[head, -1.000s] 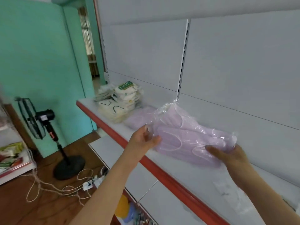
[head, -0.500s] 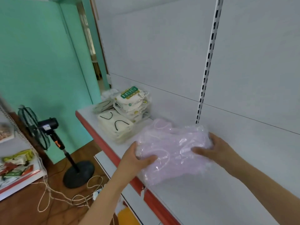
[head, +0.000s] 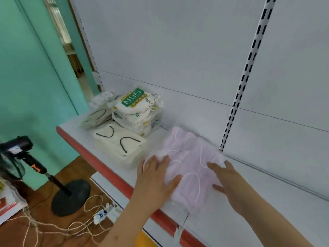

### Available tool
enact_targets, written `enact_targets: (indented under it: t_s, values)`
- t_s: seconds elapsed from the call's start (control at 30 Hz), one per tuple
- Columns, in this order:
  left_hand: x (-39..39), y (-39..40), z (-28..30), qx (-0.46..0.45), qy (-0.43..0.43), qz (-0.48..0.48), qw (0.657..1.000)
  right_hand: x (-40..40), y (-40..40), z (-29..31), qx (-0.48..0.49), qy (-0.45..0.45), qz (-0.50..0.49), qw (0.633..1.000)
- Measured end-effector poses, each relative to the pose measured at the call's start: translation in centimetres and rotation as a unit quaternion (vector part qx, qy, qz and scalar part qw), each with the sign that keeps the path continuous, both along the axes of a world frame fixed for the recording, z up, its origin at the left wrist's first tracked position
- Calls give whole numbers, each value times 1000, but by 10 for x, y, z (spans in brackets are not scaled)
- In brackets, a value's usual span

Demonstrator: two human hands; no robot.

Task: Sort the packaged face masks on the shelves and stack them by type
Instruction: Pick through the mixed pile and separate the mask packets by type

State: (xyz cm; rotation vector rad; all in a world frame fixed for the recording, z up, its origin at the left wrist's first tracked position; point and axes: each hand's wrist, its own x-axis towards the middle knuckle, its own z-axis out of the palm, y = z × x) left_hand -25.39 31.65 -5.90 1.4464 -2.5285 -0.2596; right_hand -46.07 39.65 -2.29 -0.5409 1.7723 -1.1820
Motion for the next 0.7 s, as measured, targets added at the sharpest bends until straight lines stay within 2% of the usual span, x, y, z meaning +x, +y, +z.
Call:
enact_targets:
  t_s: [0.13, 0.2, 0.3, 0.43, 0.47, 0.6, 0.67, 0.7]
  values:
    - [-10, -1, 9, -33, 32, -38, 998, 8, 5, 1, -41, -49, -112, 992]
    - [-10, -9, 11, -28, 48, -35, 998, 12, 9, -3, -15, 52, -135, 989]
    - [-6, -22, 15, -41, 112, -21, 993, 32, 6, -12, 60, 215, -79, 972]
    - [-16, -42, 23, 135, 65, -49, 988, 52, -26, -17, 86, 231, -51, 968]
    - [-19, -46, 25, 151, 52, -50, 986, 54, -36, -16, 77, 224, -49, 970]
    - [-20, -60, 39, 132, 32, -39, 990, 52, -43, -6, 17, 196, -30, 980]
    - [-21, -62, 47, 66, 31, -33, 997, 45, -20, 0, 11, 264, -55, 963]
    - [-25, -59, 52, 15, 63, -45, 997, 38, -2, 2, 15, 300, -78, 951]
